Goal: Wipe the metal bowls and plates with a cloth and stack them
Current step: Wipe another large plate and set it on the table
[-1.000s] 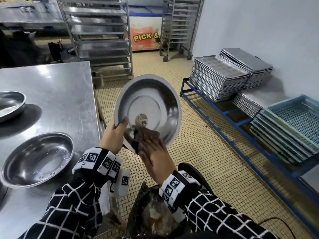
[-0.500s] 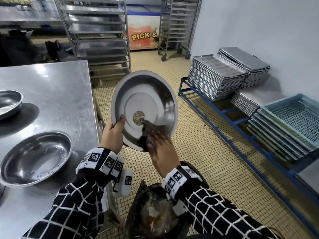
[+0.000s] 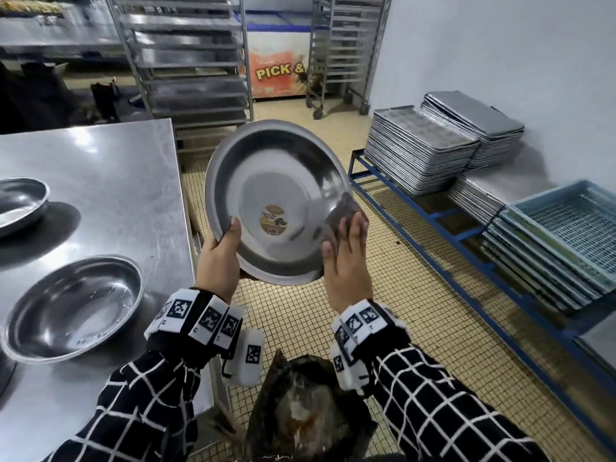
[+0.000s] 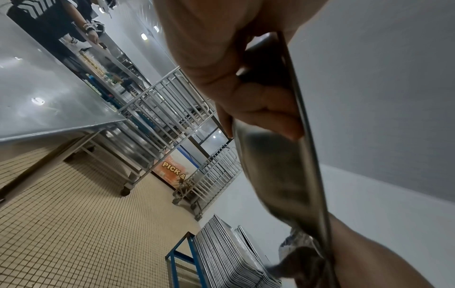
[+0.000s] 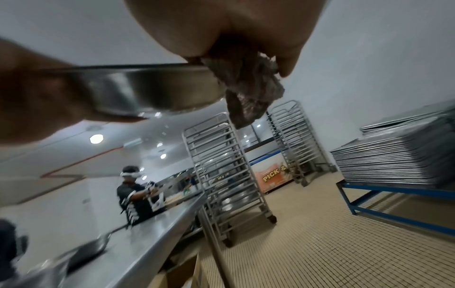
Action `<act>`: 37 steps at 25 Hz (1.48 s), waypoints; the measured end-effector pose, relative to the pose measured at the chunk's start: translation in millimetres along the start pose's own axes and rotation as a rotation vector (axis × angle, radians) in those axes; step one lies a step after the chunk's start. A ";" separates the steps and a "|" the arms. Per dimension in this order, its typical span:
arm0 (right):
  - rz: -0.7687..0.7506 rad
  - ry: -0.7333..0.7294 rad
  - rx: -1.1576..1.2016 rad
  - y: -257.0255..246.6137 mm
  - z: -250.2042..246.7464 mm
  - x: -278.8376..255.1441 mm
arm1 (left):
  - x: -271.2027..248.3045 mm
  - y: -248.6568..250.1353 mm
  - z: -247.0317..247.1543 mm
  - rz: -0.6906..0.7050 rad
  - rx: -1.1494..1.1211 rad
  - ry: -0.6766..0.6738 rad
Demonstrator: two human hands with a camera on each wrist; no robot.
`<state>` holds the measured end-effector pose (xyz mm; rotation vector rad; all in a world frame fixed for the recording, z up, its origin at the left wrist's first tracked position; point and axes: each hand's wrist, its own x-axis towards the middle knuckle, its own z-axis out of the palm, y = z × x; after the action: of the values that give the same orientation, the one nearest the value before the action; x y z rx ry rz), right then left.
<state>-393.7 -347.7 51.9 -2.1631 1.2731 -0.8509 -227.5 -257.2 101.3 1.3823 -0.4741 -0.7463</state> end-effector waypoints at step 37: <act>-0.385 -0.315 -0.109 -27.3 0.5 4.2 | 8.7 22.6 17.9 0.206 0.227 -0.205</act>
<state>-375.8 -339.2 71.2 -2.5540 0.7781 -0.5549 -229.6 -275.5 125.2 1.4463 -0.8710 -0.6827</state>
